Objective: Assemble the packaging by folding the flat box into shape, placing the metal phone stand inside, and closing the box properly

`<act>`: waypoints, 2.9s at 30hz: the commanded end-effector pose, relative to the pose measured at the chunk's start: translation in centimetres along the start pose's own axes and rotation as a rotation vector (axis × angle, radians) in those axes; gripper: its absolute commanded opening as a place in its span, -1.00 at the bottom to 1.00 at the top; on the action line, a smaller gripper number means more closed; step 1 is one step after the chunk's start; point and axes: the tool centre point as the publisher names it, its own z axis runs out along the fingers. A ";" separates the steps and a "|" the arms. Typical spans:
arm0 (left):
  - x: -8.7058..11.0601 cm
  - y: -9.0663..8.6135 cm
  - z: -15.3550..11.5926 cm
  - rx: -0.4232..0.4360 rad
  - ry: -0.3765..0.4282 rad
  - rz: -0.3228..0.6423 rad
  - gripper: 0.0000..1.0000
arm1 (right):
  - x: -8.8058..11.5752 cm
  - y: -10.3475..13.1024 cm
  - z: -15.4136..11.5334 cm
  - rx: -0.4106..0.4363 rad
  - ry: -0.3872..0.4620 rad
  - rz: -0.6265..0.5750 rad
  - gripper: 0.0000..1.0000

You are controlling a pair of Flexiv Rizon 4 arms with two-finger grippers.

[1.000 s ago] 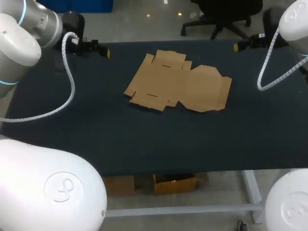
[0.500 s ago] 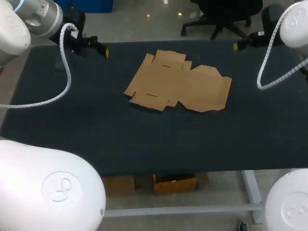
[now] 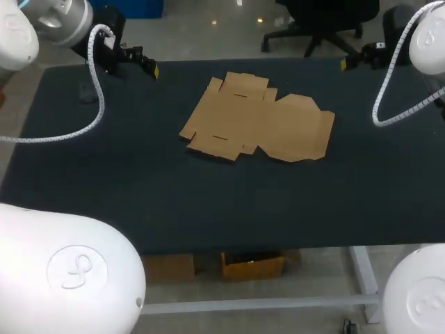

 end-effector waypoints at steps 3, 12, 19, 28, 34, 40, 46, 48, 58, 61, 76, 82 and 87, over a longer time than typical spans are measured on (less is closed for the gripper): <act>0.4 -0.3 -1.0 -0.004 -0.014 -0.029 1.00 | 0.4 -0.6 -1.2 -0.013 -0.020 0.072 1.00; 1.1 2.3 -1.1 -0.030 -0.120 -0.175 1.00 | -0.5 -2.5 -0.2 0.019 -0.012 0.160 1.00; 1.2 3.5 -0.9 -0.038 -0.125 -0.211 1.00 | -1.0 -2.9 0.7 0.035 -0.019 0.208 1.00; 0.5 2.9 -0.3 -0.026 -0.109 -0.189 1.00 | 1.0 -4.3 1.1 0.011 -0.014 0.346 1.00; -0.4 1.6 0.4 -0.038 -0.112 -0.159 1.00 | 2.7 -5.6 1.2 0.010 -0.009 0.383 1.00; -0.4 1.3 0.3 -0.069 -0.101 -0.150 1.00 | 2.8 -6.1 1.1 0.011 -0.008 0.403 1.00; -0.3 0.8 1.1 -0.074 -0.087 -0.110 1.00 | 1.9 -5.8 1.4 0.026 0.016 0.409 1.00; -0.7 0.1 1.5 -0.088 -0.073 -0.114 1.00 | 1.9 -5.7 1.4 0.027 0.015 0.412 1.00; -1.5 -3.0 3.1 -0.190 -0.002 0.007 1.00 | 1.1 -6.0 0.4 0.074 0.025 0.424 1.00; -1.2 -4.3 3.6 -0.208 -0.001 0.078 1.00 | 0.9 -6.3 0.1 0.107 0.022 0.404 1.00; -1.8 -8.9 6.2 -0.222 -0.028 0.196 1.00 | 0.9 -8.7 -0.3 0.205 0.013 0.375 1.00; -1.4 -8.6 7.2 -0.217 0.023 0.235 1.00 | 0.9 -8.7 -0.3 0.205 0.013 0.375 1.00; -1.7 -9.1 8.3 -0.273 0.049 0.245 1.00 | 0.9 -8.7 -0.3 0.205 0.013 0.375 1.00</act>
